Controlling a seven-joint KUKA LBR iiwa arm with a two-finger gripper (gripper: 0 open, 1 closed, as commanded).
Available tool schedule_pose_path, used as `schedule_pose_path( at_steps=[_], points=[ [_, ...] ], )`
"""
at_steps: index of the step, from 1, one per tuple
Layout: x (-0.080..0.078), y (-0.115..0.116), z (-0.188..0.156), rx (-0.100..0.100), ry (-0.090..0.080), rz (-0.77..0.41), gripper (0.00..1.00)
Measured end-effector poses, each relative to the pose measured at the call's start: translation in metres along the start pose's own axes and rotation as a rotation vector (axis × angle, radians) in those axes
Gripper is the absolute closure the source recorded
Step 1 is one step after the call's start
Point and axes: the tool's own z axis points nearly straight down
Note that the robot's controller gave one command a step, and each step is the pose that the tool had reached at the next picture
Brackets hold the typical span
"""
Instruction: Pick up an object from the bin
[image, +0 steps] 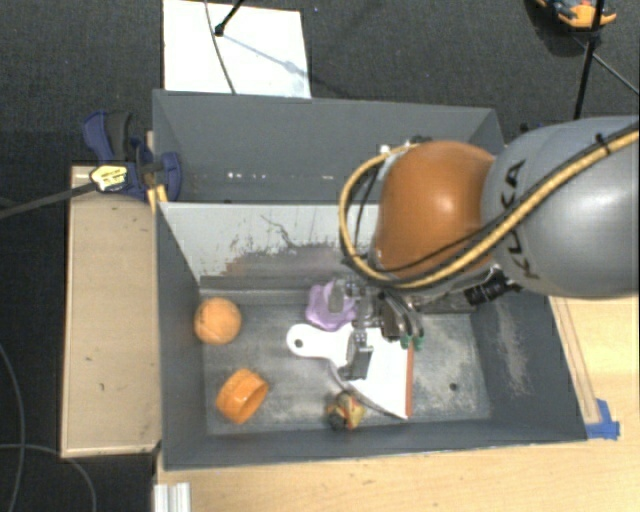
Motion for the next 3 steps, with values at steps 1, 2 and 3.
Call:
schedule_pose_path(
  at_steps=[1,2,3],
  points=[
    [-0.002,-0.001,-0.004,-0.001,-0.008,0.004,0.0],
    [-0.008,-0.004,0.064,-0.002,-0.013,0.015,0.0],
    [-0.012,-0.002,0.11,-0.006,-0.017,0.025,0.0]
  ],
)
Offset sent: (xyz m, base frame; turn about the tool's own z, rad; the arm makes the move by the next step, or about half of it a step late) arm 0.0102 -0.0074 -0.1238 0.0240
